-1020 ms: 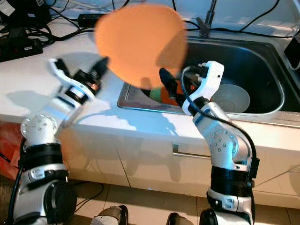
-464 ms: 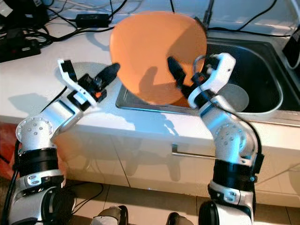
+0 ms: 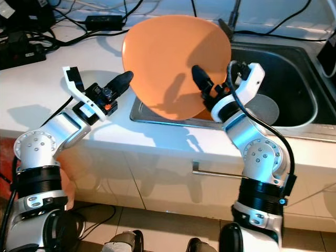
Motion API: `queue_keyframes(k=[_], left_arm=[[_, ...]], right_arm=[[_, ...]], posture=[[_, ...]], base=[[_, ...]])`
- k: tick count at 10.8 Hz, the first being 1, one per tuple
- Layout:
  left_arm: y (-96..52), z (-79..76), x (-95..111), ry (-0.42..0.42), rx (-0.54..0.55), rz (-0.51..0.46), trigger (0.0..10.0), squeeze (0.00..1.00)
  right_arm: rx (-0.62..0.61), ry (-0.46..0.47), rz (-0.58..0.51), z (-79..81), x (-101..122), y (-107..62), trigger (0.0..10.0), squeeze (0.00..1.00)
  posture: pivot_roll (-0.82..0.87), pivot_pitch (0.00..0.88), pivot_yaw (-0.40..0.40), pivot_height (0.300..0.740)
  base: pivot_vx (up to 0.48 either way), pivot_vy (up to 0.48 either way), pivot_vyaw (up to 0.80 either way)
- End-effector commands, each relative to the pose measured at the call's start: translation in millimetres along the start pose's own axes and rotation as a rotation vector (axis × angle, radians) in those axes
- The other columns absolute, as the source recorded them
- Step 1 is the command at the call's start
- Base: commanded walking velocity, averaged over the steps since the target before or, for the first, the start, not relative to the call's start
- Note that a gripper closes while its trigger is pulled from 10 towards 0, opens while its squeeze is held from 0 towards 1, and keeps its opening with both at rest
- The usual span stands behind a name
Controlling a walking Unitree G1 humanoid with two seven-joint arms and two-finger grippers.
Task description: Kitchen organization
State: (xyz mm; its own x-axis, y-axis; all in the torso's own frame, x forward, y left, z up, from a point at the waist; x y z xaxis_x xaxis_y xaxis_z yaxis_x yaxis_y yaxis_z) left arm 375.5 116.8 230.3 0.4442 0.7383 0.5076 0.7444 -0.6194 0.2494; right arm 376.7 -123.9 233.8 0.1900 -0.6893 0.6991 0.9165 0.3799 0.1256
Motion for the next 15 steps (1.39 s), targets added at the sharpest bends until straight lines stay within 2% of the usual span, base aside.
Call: queue_keyframes(k=[1,3,6,9,10,12,15], left_arm=[[1.6,-18.6,-7.1,-0.001,-0.11,0.044,0.0,0.0],[-1.4,-16.6,-10.7,-0.019,-0.12,0.056,0.0,0.0],[-3.1,-20.2,-17.2,-0.029,-0.148,0.085,0.0,0.0],[-6.1,-16.0,-17.6,-0.039,-0.141,0.103,0.0,0.0],[-7.7,-9.9,-17.2,-0.051,-0.116,0.115,0.0,0.0],[-10.9,-1.8,-15.3,-0.038,-0.078,0.142,0.0,0.0],[-12.0,1.6,-12.4,-0.024,-0.06,0.166,0.0,0.0]], right_arm=[[0.027,0.058,0.019,8.4,-1.5,4.2,0.0,0.0],[0.026,0.162,0.033,8.0,-3.5,5.9,0.0,0.0],[0.024,0.196,0.058,7.6,-7.5,3.3,0.0,0.0],[0.012,0.196,0.074,5.6,-10.2,1.2,0.0,0.0],[0.018,0.188,0.075,6.3,-9.8,1.0,0.0,0.0],[0.034,0.171,0.081,7.8,-9.2,0.1,0.0,0.0],[0.065,0.157,0.103,9.7,-13.4,-2.4,0.0,0.0]], posture=[[0.14,0.119,0.021,0.74],[0.13,0.122,0.02,0.74],[0.13,0.125,0.019,0.74],[0.13,0.128,0.02,0.74],[0.13,0.128,0.02,0.74],[0.13,0.127,0.022,0.74],[0.13,0.126,0.025,0.74]], base=[[0.0,0.0,0.0],[0.0,0.0,0.0],[0.0,0.0,0.0],[0.0,0.0,0.0],[0.0,0.0,0.0],[0.0,0.0,0.0],[0.0,0.0,0.0]])
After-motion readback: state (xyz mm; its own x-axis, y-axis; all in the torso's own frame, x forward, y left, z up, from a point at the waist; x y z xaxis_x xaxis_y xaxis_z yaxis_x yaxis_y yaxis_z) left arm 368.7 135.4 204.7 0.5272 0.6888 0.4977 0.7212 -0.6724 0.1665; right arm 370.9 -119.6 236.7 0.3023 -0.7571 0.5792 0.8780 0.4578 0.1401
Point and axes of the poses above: a point about 5 cm out from each wrist's last joint towards the gripper, its own y axis pointing out of the wrist towards the gripper, its own x axis along the axis of the wrist's last joint, z = x × y, the point moved 5 cm from there along y, pointing out of the wrist towards the gripper, and after that the axes turned 1 degree about -y, right-handed, at the moved point
